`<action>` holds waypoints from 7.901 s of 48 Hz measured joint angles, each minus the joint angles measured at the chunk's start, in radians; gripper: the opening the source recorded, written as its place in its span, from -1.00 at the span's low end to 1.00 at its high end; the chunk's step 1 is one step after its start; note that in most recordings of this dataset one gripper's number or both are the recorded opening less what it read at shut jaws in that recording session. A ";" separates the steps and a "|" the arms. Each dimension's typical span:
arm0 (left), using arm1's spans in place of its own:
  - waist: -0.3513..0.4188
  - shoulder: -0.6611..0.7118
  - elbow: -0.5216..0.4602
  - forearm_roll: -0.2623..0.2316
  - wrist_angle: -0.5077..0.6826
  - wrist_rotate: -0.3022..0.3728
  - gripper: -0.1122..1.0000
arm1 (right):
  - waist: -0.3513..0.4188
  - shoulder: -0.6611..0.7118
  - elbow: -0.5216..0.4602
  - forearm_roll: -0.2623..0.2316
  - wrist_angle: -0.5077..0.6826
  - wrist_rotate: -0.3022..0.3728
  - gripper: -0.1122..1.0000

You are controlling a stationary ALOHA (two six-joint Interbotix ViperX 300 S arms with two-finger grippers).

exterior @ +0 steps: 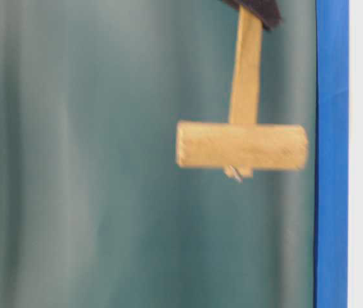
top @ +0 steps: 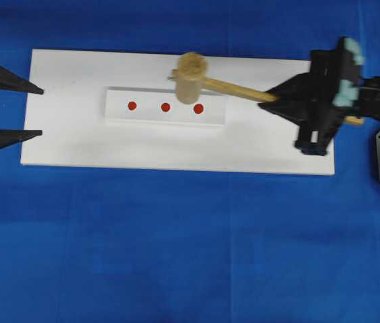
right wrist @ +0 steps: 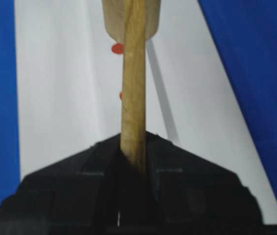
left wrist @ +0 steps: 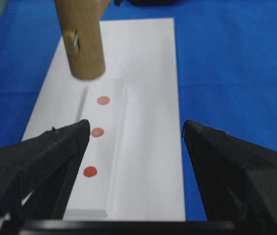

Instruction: Hit the mark with a hammer.

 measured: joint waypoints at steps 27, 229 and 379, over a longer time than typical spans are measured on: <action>0.000 -0.002 0.000 0.000 -0.003 -0.002 0.54 | 0.000 0.067 0.035 0.006 -0.002 0.009 -0.76; 0.061 0.621 -0.202 0.000 -0.393 -0.089 0.05 | 0.055 0.394 -0.413 -0.077 0.098 -0.009 -0.76; 0.058 0.618 -0.239 -0.003 -0.144 -1.376 0.83 | 0.064 0.552 -0.483 -0.314 0.057 -0.014 -0.64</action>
